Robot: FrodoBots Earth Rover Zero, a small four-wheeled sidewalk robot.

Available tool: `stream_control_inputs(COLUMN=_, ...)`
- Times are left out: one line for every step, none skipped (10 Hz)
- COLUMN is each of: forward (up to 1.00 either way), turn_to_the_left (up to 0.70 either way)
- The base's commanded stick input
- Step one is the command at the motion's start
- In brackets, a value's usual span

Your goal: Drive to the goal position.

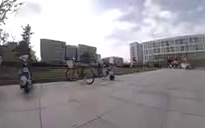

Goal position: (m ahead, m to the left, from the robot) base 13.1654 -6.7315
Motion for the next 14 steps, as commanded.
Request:
stream_control_inputs(forward=0.95, turn_to_the_left=-0.36)
stream_control_inputs(forward=0.96, turn_to_the_left=-0.36)
stream_control_inputs(forward=0.96, turn_to_the_left=-0.36)
stream_control_inputs(forward=0.96, turn_to_the_left=-0.36)
stream_control_inputs(forward=0.96, turn_to_the_left=-0.36)
stream_control_inputs(forward=0.95, turn_to_the_left=-0.36)
stream_control_inputs(forward=0.95, turn_to_the_left=-0.36)
stream_control_inputs(forward=0.96, turn_to_the_left=-0.36)
stream_control_inputs(forward=0.98, turn_to_the_left=-0.37)
stream_control_inputs(forward=0.99, turn_to_the_left=0.02)
stream_control_inputs(forward=0.98, turn_to_the_left=0.02)
stream_control_inputs(forward=0.98, turn_to_the_left=0.02)
stream_control_inputs(forward=0.98, turn_to_the_left=0.02)
stream_control_inputs(forward=0.99, turn_to_the_left=0.02)
